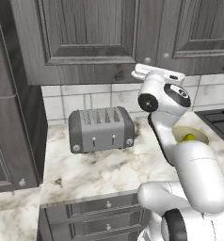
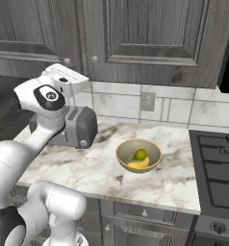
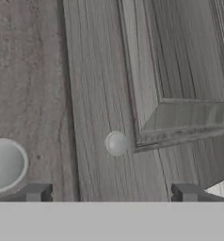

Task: Open the cabinet. Pick the banana and pear from the cabinet and place them into the bowl. Then close the cabinet.

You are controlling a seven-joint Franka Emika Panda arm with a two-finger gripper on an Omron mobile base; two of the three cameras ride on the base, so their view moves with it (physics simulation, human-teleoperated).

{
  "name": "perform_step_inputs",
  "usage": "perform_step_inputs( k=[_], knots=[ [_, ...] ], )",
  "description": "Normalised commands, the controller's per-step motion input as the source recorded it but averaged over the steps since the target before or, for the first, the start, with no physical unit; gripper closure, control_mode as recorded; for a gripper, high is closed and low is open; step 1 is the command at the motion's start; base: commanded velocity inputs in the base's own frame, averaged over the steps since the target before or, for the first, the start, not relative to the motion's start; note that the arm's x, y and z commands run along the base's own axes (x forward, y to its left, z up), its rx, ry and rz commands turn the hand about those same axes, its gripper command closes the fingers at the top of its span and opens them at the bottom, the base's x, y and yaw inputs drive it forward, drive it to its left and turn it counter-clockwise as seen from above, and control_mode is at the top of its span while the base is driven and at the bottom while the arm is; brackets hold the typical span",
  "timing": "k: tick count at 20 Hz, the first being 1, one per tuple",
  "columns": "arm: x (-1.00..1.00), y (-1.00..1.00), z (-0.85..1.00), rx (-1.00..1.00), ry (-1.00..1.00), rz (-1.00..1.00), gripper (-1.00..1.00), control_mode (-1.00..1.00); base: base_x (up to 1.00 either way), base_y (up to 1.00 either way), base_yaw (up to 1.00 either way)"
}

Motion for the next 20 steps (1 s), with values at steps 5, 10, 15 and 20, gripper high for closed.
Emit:
perform_step_inputs(
  k=[5, 10, 15, 20],
  knots=[
    [1.00, -0.57, -0.04, 0.06, 0.00, 0.00, -1.00, -1.00, 0.00, 0.00, 0.00],
    [1.00, -0.48, -0.20, 0.08, 0.00, 0.00, -1.00, -1.00, 0.00, 0.00, 0.00],
    [1.00, -0.27, -0.36, 0.04, 0.00, 0.00, -1.00, -1.00, 0.00, 0.00, 0.00],
    [0.51, -0.03, -0.29, -0.04, 0.00, 0.00, -1.00, -1.00, 0.00, 0.00, 0.00]
  ],
)
